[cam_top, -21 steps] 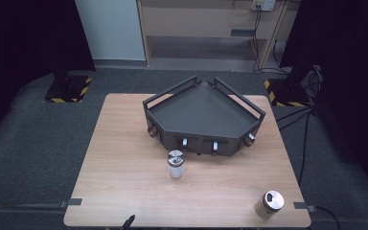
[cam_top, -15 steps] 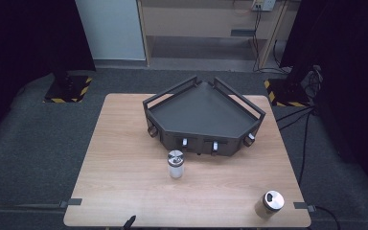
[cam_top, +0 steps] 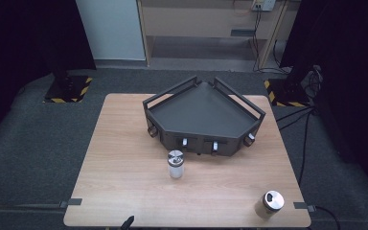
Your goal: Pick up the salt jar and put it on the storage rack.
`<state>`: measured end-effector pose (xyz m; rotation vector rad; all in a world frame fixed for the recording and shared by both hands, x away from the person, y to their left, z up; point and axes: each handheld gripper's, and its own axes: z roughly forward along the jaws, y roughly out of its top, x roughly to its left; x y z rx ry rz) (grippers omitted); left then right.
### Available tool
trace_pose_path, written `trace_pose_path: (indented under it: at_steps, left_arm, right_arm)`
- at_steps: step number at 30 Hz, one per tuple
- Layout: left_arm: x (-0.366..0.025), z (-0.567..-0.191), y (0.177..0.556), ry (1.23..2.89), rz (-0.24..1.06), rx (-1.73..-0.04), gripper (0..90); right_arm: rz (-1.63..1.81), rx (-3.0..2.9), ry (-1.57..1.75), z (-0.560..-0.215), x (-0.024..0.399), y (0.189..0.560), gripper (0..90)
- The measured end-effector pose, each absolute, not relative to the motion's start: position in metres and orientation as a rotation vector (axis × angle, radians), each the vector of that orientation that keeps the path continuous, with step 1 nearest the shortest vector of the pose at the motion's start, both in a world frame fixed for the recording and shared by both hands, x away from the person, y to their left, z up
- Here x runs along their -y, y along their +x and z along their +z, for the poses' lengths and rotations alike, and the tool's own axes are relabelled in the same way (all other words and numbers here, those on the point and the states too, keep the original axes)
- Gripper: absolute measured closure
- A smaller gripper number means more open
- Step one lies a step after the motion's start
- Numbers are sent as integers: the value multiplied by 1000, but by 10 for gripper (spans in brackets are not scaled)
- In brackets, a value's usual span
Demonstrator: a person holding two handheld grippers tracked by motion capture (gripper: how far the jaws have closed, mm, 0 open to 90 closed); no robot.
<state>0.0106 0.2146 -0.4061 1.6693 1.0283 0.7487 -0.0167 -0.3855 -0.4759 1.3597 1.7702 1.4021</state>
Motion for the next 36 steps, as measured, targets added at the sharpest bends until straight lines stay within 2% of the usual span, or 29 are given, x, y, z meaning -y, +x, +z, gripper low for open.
trace_pose_path:
  at_steps: [4,10,36]
  left_arm:
    - [-213,-396,17,1673,709,-1017,18]
    - [-205,-389,35,1687,723,-993,16]
    - [-173,-418,124,1754,708,-1021,16]
  right_arm:
    - [1404,-1778,1349,-476,385,-16,32]
    - [1401,-1790,1351,-477,386,-14,32]
    - [1387,-1784,1376,-479,389,-11,32]
